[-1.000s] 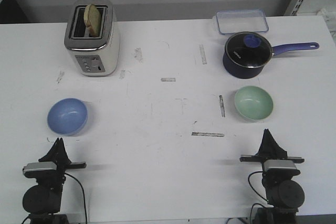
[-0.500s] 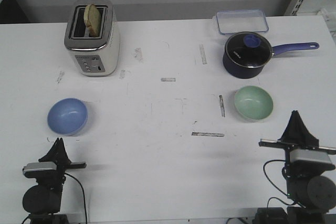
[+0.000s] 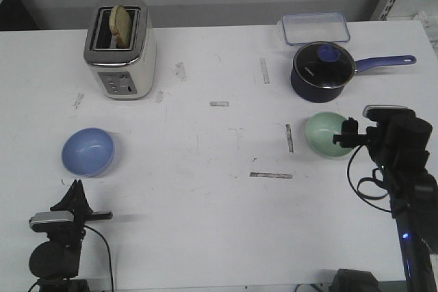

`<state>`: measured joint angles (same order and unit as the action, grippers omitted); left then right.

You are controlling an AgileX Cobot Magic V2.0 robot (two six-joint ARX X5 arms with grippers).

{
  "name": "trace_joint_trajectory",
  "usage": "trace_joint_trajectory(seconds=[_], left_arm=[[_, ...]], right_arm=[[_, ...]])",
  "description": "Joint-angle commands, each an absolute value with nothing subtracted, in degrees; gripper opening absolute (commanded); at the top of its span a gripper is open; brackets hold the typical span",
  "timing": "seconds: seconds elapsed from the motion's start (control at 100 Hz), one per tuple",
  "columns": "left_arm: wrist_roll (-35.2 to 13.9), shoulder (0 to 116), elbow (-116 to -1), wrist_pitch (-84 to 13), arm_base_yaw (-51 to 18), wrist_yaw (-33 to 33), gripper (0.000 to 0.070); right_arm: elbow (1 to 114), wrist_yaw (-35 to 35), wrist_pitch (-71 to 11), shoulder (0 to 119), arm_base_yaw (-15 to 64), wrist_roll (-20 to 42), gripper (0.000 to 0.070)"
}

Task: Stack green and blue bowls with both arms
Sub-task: 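Reach the right gripper forward and grip the rim of the pale green bowl, then drag the green bowl with the right gripper toward the table center, release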

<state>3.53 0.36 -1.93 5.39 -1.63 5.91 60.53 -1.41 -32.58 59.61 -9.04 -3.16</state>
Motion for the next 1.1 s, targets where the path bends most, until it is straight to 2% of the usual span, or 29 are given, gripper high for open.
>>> trace_joint_trajectory(seconds=[0.0,0.23,0.47,0.52,0.68,0.8,1.09], left_arm=[[3.4,0.2,-0.8,6.1,-1.6,6.0,0.0001],[3.4,0.2,-0.8,6.1,-1.6,6.0,0.0001],[3.4,0.2,-0.8,6.1,-1.6,6.0,0.0002],[3.4,0.2,-0.8,6.1,-1.6,6.0,0.0001],[3.4,0.2,-0.8,6.1,-1.6,6.0,0.0002],[3.4,0.2,-0.8,6.1,-1.6,6.0,0.0002],[3.4,0.2,-0.8,6.2,-1.6,6.0,0.0001]], right_arm=[[61.1,-3.1,-33.2,63.0,-10.5,-5.4,0.0492],[61.1,-4.9,-34.6,74.0,-14.5,-7.6,0.0491],[61.1,-6.5,-31.5,82.1,-14.8,-8.1,0.0476],[61.1,-6.5,-30.8,83.5,-14.8,-8.1,0.043],[61.1,-7.2,-30.1,86.7,-14.8,-8.9,0.0213],[61.1,-7.4,-30.0,87.3,-14.8,-8.9,0.0],[64.6,-8.6,-30.1,85.1,-14.5,-8.3,0.0]])
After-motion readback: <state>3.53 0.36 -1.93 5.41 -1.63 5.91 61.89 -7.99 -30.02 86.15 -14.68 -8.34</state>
